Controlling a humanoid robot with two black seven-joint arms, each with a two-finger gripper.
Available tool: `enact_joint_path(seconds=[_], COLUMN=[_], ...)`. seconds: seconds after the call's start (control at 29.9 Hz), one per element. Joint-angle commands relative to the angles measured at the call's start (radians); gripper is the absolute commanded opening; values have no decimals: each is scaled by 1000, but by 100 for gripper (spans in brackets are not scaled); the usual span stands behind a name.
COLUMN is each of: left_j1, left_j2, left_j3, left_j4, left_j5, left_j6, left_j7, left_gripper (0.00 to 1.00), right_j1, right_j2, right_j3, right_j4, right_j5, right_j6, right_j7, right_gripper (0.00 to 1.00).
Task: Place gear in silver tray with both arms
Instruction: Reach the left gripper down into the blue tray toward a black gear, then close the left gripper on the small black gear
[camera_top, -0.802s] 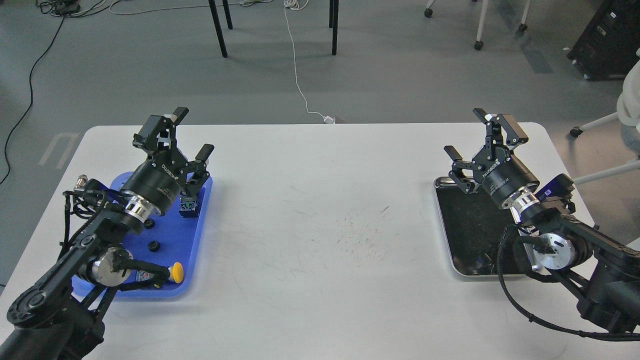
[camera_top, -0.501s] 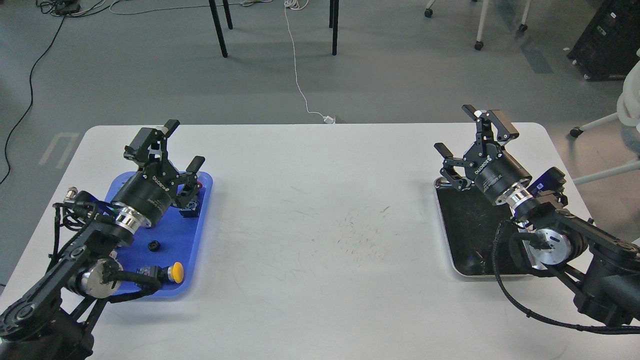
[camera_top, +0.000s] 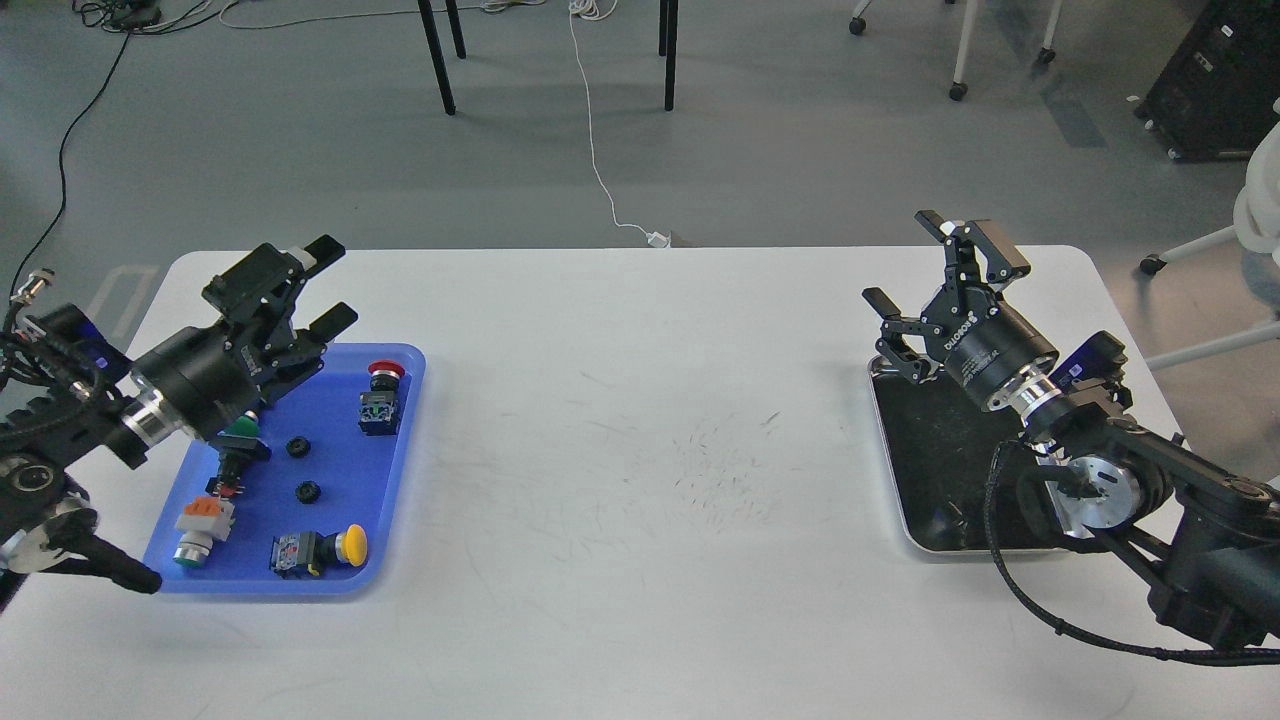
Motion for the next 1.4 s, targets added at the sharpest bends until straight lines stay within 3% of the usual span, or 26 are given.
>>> enact_joint_path(seconds=[0.0,0.17,0.37,0.53,0.74,1.37], left_j1=[-27,-62,-165,-266,-328,-333], left_j2=[111,240,237,191,175,117], left_j3=[57,198,353,459,526,557], left_j4=[-86,-140,-117,-14,67,147], left_j5=[296,713,1021,1027,1027,1027], left_j6=[-6,-6,4,8,15,20], left_j7=[-73,-82,-82,-82,-82,-82], left_gripper=[98,97,92,80,75,54], right_j1=[5,12,26,26,26,31], right_j2=[-7,-3,-4,-7,-7,-10], right_j3=[-11,-11,-11,-11,-11,-6], right_j4=[0,1,3,4,6,6], right_j5=[0,-1,0,0,0,0], right_j6=[0,0,1,0,0,1], right_j7=[0,0,0,0,0,0], right_gripper=[99,99,99,99,99,99])
